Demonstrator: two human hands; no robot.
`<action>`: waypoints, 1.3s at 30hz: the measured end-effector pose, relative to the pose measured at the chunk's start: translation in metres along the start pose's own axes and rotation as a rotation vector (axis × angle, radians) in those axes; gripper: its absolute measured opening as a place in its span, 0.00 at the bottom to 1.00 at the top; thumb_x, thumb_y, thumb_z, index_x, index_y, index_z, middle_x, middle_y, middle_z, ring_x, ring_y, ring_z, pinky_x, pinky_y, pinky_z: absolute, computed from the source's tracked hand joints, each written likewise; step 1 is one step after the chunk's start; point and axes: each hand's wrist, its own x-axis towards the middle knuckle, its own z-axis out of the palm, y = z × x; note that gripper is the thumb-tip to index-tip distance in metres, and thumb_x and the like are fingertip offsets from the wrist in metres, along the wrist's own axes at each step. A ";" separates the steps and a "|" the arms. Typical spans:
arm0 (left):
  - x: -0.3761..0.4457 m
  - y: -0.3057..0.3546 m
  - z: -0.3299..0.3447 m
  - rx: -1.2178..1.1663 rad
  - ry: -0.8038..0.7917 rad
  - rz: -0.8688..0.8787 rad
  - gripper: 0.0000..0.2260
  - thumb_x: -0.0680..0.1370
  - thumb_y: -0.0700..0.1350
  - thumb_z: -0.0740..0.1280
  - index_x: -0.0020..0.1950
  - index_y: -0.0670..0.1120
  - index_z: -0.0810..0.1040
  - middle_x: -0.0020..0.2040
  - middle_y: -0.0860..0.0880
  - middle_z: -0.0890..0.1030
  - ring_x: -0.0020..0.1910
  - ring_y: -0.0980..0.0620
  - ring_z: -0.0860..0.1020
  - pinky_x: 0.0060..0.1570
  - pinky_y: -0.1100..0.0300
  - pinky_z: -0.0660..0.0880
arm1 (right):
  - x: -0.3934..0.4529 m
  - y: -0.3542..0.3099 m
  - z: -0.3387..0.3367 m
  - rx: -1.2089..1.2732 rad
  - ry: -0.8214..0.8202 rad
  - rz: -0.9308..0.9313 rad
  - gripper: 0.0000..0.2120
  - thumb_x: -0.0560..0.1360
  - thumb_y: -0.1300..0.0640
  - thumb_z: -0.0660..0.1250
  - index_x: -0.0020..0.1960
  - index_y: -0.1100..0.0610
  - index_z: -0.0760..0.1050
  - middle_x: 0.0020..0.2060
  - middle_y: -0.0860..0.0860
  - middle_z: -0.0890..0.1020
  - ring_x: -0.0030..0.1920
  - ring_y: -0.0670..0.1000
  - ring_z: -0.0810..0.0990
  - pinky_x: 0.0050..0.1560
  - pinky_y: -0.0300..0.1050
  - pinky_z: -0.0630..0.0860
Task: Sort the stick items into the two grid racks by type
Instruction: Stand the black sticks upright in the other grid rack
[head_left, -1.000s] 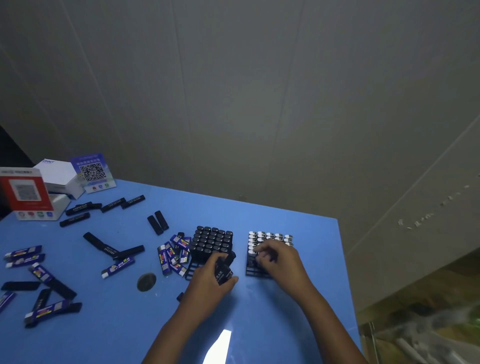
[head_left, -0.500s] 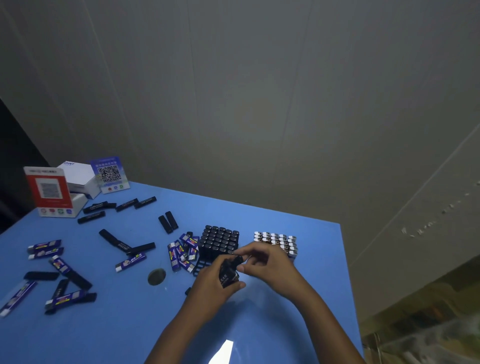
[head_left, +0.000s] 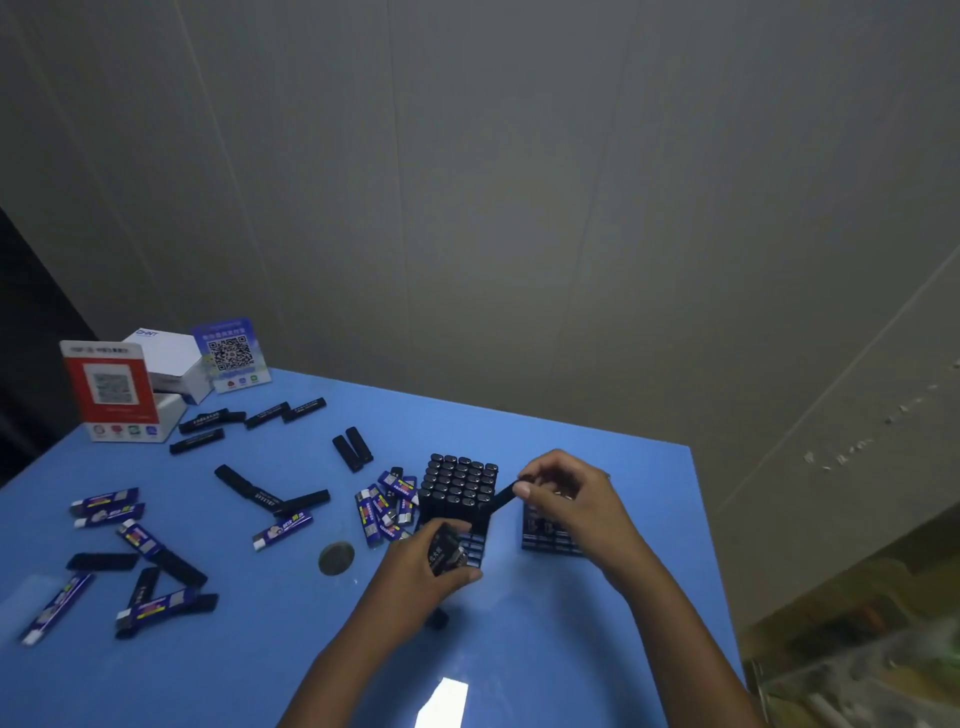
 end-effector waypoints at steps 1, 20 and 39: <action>0.002 -0.004 -0.005 -0.009 -0.011 -0.016 0.18 0.69 0.46 0.79 0.55 0.58 0.78 0.45 0.63 0.83 0.46 0.65 0.80 0.47 0.71 0.74 | 0.001 -0.001 0.002 -0.004 0.046 0.007 0.07 0.73 0.59 0.76 0.45 0.59 0.79 0.35 0.50 0.81 0.37 0.48 0.77 0.40 0.43 0.75; 0.044 -0.061 -0.116 0.040 -0.140 -0.007 0.17 0.70 0.50 0.78 0.56 0.59 0.78 0.48 0.56 0.83 0.44 0.65 0.79 0.43 0.71 0.75 | 0.034 0.051 0.123 -0.536 0.256 0.069 0.06 0.73 0.61 0.75 0.46 0.56 0.79 0.37 0.48 0.82 0.39 0.44 0.81 0.38 0.34 0.74; 0.066 -0.082 -0.139 0.033 -0.157 0.016 0.18 0.69 0.48 0.79 0.56 0.56 0.79 0.47 0.58 0.83 0.46 0.64 0.80 0.48 0.67 0.77 | 0.055 0.071 0.161 -0.790 0.212 0.061 0.06 0.74 0.61 0.73 0.43 0.56 0.75 0.39 0.48 0.81 0.40 0.48 0.77 0.40 0.42 0.70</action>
